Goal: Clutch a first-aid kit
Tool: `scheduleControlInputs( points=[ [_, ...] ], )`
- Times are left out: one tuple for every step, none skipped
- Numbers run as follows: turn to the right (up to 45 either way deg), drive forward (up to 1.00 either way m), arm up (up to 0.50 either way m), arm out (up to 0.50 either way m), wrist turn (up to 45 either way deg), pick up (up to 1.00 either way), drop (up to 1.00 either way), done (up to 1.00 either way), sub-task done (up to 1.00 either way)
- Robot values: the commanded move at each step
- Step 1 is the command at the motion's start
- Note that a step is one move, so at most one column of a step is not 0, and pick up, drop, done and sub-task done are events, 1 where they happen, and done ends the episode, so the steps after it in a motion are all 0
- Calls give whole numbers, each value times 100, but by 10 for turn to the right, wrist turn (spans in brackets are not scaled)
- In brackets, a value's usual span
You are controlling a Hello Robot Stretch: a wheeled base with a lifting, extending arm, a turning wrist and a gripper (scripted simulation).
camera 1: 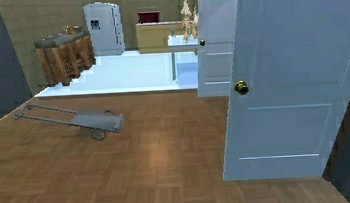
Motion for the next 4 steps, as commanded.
scheduleControlInputs(
  points=[
    [0, 0, 0, 0, 450, 0, 0, 0, 0],
    [0, 0, 0, 0, 450, 0, 0, 0, 0],
    [0, 0, 0, 0, 450, 0, 0, 0, 0],
    [0, 0, -8, 0, 0, 0, 0, 0, 0]
  ],
)
